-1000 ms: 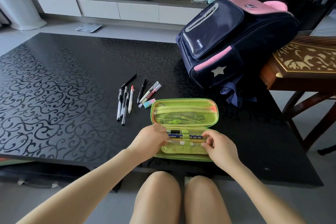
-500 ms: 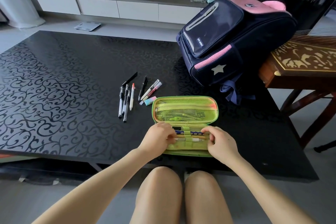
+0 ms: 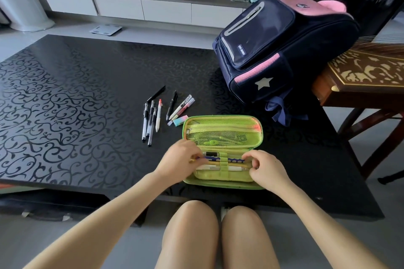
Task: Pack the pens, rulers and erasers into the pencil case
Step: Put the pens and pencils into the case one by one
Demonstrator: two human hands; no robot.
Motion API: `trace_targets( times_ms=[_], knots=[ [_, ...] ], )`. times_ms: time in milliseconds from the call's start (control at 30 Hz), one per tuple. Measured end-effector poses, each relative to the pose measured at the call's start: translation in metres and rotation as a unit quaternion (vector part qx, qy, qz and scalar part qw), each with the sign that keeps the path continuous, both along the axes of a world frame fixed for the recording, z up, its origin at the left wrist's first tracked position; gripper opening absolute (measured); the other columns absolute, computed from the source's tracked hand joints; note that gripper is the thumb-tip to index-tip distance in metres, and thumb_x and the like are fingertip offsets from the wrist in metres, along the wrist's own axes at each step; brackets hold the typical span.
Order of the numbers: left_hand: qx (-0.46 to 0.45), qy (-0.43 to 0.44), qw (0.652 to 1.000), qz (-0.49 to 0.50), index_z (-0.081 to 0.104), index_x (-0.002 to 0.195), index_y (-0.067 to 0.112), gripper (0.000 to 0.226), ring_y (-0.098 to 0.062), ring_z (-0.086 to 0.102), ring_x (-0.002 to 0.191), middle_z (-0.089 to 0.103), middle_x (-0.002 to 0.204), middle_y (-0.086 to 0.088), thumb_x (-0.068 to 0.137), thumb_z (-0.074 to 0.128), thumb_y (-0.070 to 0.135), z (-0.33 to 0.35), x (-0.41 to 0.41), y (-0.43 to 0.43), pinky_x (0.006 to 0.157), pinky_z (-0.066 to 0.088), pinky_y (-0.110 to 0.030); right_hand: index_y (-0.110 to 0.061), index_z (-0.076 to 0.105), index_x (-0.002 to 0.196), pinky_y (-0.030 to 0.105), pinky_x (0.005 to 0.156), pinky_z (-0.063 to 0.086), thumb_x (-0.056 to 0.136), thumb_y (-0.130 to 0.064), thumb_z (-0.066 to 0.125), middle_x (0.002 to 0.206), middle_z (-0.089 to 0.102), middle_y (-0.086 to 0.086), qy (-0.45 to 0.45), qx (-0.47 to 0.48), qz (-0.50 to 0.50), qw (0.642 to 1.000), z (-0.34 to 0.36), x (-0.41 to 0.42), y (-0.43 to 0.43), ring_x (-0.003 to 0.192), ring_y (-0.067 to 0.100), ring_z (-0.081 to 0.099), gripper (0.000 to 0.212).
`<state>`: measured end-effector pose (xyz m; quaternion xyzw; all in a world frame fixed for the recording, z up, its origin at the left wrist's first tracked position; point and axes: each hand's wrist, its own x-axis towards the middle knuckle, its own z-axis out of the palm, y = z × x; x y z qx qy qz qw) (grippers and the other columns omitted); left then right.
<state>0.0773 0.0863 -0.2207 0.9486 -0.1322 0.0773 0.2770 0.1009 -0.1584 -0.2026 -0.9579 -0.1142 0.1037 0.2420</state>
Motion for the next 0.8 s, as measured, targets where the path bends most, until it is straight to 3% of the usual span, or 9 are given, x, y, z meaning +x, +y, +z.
trace_targets(
  times_ms=[100,200,333,500,600,700,733,800],
  knots=[
    [-0.026,-0.029,0.988,0.148,0.071,0.077,0.006,0.015,-0.024,0.056,0.074,0.063,0.077,-0.007,0.085,0.064,0.018,0.006,0.021,0.026,0.068,0.045,-0.031,-0.024,0.061,0.107,0.023,0.053,0.035,0.077,-0.002,0.051,0.069,0.046,-0.010,-0.004,0.005,-0.005,1.000,0.007,0.007,0.008,0.059,0.007,0.043,0.038],
    [0.039,-0.003,0.971,0.236,0.067,0.091,-0.001,0.015,-0.038,0.056,0.088,0.063,0.090,-0.022,0.086,0.059,0.011,0.006,0.055,0.047,0.076,0.044,-0.041,-0.025,0.061,0.105,0.022,0.052,0.036,0.082,-0.008,0.052,0.065,0.049,-0.009,-0.015,0.015,-0.004,1.000,0.011,0.012,0.018,0.054,0.007,0.044,0.030],
    [0.161,0.102,0.950,0.247,0.057,0.105,0.000,0.021,-0.037,0.053,0.103,0.059,0.111,-0.021,0.086,0.055,0.009,0.007,0.087,0.048,0.085,0.041,-0.038,-0.025,0.060,0.104,0.021,0.053,0.038,0.086,-0.014,0.052,0.069,0.051,-0.010,-0.025,0.026,0.006,0.999,0.012,0.016,0.023,0.054,0.006,0.045,0.023],
    [0.201,0.097,0.940,0.258,0.055,0.101,-0.002,0.016,-0.039,0.057,0.099,0.062,0.107,-0.022,0.086,0.050,0.003,0.000,0.098,0.042,0.079,0.045,-0.039,-0.024,0.060,0.107,0.019,0.051,0.038,0.089,-0.016,0.051,0.076,0.056,-0.008,-0.031,0.016,0.015,0.999,0.009,0.016,0.020,0.051,0.004,0.043,0.022],
    [0.183,0.101,0.940,0.270,0.055,0.097,-0.002,0.015,-0.039,0.058,0.099,0.063,0.106,-0.022,0.084,0.048,-0.004,0.001,0.096,0.040,0.076,0.045,-0.039,-0.023,0.060,0.108,0.020,0.052,0.039,0.089,-0.017,0.051,0.079,0.056,-0.008,-0.033,0.008,0.015,0.999,0.008,0.013,0.017,0.054,0.004,0.044,0.021],
    [0.142,0.083,0.944,0.285,0.063,0.090,0.004,0.013,-0.034,0.052,0.114,0.058,0.125,-0.017,0.085,0.051,0.003,0.008,0.087,0.043,0.095,0.040,-0.035,-0.022,0.061,0.107,0.018,0.050,0.035,0.090,-0.017,0.050,0.079,0.056,-0.009,-0.043,0.014,0.001,0.999,0.010,0.010,0.017,0.052,0.002,0.043,0.020],
    [0.099,0.071,0.949,0.291,0.065,0.086,0.008,0.015,-0.033,0.054,0.110,0.060,0.123,-0.015,0.085,0.051,0.004,0.013,0.080,0.044,0.092,0.039,-0.034,-0.021,0.062,0.106,0.017,0.050,0.034,0.090,-0.017,0.050,0.080,0.057,-0.009,-0.050,0.021,-0.007,0.998,0.010,0.008,0.019,0.052,0.001,0.043,0.019],
    [-0.013,0.067,0.951,0.303,0.069,0.084,0.009,0.019,-0.031,0.058,0.086,0.069,0.097,-0.015,0.087,0.051,0.003,0.027,0.060,0.039,0.073,0.041,-0.029,-0.020,0.064,0.103,0.017,0.053,0.038,0.091,-0.019,0.051,0.083,0.060,-0.009,-0.072,0.050,-0.020,0.996,0.013,0.005,0.026,0.057,0.001,0.049,0.018]
  ],
)
